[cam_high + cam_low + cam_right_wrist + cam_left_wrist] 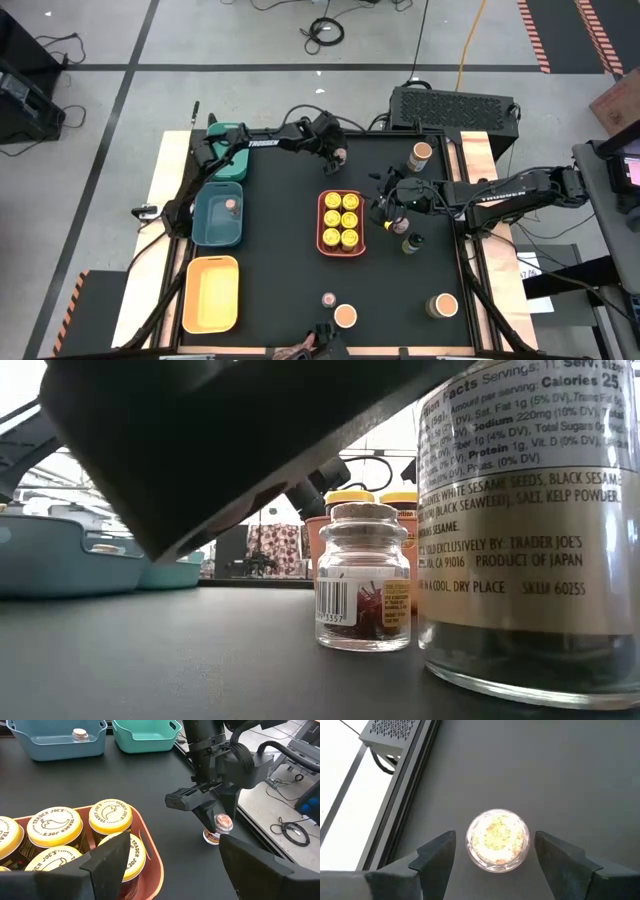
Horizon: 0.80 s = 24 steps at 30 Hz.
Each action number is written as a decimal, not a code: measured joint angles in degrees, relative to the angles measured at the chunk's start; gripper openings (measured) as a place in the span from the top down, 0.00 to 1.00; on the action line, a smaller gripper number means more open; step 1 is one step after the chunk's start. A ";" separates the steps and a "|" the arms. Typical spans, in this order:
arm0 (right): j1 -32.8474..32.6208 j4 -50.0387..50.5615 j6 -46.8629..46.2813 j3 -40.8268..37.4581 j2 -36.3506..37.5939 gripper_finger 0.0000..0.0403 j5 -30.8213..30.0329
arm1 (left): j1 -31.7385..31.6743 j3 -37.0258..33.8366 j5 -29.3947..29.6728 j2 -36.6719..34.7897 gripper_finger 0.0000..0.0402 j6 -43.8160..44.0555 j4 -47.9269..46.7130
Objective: Sort spices by type
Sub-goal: Put the brown seasoning bottle in the blue bin
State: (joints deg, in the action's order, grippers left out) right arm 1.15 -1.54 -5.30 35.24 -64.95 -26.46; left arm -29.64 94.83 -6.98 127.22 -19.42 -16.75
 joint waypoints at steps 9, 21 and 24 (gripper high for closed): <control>0.02 -0.04 0.10 0.00 0.00 0.26 0.00 | -0.01 0.00 -0.02 0.00 0.33 -0.46 0.00; 0.01 -0.11 0.42 0.00 0.00 0.26 -0.01 | -0.01 0.00 -0.04 0.00 0.57 -0.48 0.15; 0.02 -0.22 0.44 0.00 0.00 0.26 0.00 | 0.06 0.00 0.11 0.00 0.58 -0.53 0.23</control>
State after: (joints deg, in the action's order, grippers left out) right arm 1.16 -1.76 -4.86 35.24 -64.95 -26.46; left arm -29.58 94.83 -6.87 127.22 -19.94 -16.53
